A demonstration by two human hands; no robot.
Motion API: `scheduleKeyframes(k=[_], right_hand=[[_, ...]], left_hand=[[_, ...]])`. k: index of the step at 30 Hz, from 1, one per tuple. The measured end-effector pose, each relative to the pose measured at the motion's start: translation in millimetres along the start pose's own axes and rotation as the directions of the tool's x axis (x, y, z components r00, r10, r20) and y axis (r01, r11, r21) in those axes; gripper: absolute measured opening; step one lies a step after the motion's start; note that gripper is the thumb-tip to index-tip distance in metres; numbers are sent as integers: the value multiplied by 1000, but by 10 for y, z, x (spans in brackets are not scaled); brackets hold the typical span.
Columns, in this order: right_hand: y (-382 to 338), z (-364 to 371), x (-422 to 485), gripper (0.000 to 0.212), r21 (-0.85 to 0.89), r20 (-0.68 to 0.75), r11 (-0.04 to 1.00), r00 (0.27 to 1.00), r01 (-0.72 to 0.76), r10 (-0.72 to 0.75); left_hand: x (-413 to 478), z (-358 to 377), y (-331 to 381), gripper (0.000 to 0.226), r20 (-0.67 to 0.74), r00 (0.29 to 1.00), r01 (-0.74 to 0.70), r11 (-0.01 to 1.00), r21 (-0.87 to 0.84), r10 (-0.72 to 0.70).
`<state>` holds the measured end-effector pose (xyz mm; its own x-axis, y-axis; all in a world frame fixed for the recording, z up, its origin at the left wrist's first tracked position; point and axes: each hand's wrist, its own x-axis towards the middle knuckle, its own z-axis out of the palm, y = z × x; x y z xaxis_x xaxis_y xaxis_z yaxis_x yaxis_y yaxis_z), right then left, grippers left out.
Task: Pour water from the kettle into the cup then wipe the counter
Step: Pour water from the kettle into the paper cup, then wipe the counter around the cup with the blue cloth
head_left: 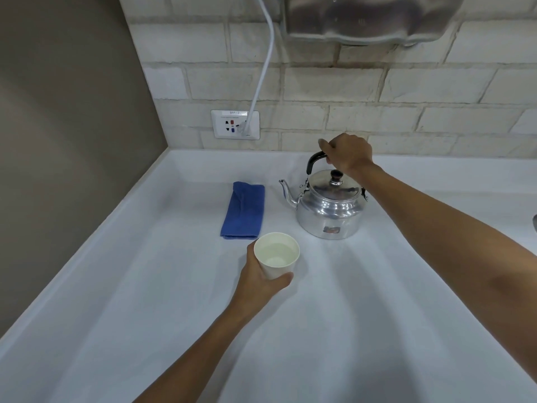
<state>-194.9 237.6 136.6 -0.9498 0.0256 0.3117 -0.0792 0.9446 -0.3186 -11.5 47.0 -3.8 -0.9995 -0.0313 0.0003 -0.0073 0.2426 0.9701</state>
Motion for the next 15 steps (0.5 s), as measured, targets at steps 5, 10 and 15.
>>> scheduleKeyframes(k=[5, 10, 15], right_hand=[[-98, 169, -710, 40, 18, -312, 955, 909, 295, -275], [8, 627, -1779, 46, 191, -77, 954, 972, 233, -222], [143, 1001, -2299, 67, 26, 292, 996, 953, 80, -84]], left_hand=[[-52, -290, -105, 90, 140, 988, -72, 995, 72, 61], [54, -872, -182, 73, 3, 993, -115, 945, 305, 119], [573, -919, 17, 50, -49, 973, -179, 877, 446, 223]])
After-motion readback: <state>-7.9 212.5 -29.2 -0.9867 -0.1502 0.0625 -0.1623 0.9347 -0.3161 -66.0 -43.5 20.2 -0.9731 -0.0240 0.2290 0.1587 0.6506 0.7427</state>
